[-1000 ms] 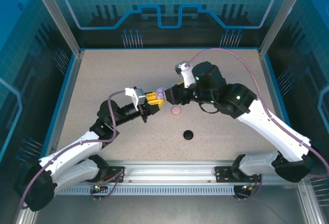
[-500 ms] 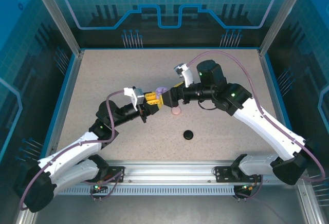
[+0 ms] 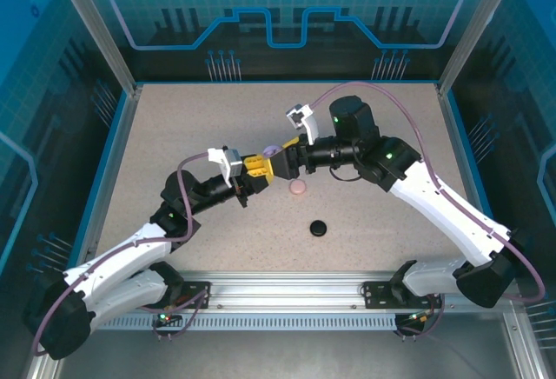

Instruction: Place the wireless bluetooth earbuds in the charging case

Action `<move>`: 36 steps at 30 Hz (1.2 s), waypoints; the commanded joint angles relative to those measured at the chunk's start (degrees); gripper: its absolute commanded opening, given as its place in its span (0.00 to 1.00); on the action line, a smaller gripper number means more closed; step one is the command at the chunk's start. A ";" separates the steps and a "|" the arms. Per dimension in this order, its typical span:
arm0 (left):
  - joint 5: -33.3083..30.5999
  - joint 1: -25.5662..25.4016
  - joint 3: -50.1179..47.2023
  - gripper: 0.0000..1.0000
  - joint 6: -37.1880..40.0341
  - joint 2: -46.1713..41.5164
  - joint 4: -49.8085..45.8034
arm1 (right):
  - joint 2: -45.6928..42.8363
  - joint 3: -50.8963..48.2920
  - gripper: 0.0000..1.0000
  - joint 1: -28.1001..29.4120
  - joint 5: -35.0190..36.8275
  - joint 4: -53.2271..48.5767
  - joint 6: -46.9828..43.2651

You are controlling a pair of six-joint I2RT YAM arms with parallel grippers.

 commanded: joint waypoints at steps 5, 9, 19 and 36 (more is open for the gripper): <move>0.52 -0.50 1.11 0.12 0.05 -0.10 0.39 | -2.65 1.85 0.74 -0.35 -0.12 -0.46 -1.94; 0.42 -0.54 0.95 0.12 0.04 -0.06 0.30 | -3.55 1.17 0.74 -0.46 0.72 -0.63 -2.35; 0.19 -0.49 0.68 0.12 -0.08 -0.53 -0.16 | -5.17 1.12 0.75 -0.70 7.57 -5.14 -4.19; -6.81 -0.50 -7.63 0.12 -22.36 0.93 -12.80 | -22.18 -14.26 1.00 -10.88 26.92 -12.23 -1.79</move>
